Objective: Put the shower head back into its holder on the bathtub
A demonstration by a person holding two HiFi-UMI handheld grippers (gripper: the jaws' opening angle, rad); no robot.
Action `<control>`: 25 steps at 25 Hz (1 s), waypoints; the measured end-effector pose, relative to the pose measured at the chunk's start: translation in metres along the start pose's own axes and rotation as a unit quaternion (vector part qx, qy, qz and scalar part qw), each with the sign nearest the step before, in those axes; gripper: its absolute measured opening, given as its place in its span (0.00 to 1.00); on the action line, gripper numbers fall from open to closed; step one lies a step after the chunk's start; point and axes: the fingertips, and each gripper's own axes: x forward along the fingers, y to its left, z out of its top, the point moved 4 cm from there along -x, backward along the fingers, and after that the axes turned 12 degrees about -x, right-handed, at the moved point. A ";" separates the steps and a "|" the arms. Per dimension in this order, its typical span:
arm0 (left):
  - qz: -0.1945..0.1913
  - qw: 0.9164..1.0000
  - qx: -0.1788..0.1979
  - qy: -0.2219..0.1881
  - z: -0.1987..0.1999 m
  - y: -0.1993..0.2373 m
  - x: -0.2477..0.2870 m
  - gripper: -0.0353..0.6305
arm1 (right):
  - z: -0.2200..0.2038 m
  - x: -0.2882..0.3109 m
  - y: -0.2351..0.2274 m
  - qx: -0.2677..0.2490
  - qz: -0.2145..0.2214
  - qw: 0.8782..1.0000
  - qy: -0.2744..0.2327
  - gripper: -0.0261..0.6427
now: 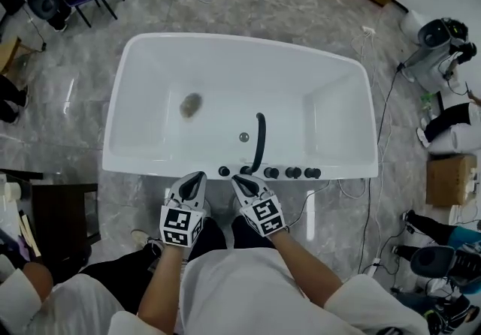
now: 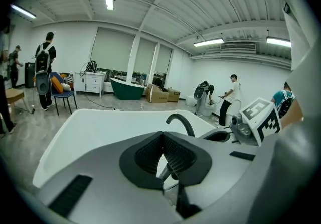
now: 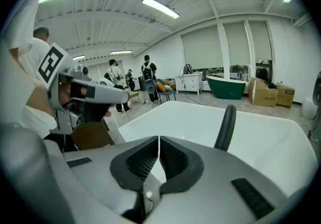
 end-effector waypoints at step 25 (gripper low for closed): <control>-0.007 0.985 0.046 -0.168 0.175 -0.039 -0.042 0.07 | 0.200 -0.108 -0.092 -0.006 -0.062 0.974 -0.216 0.07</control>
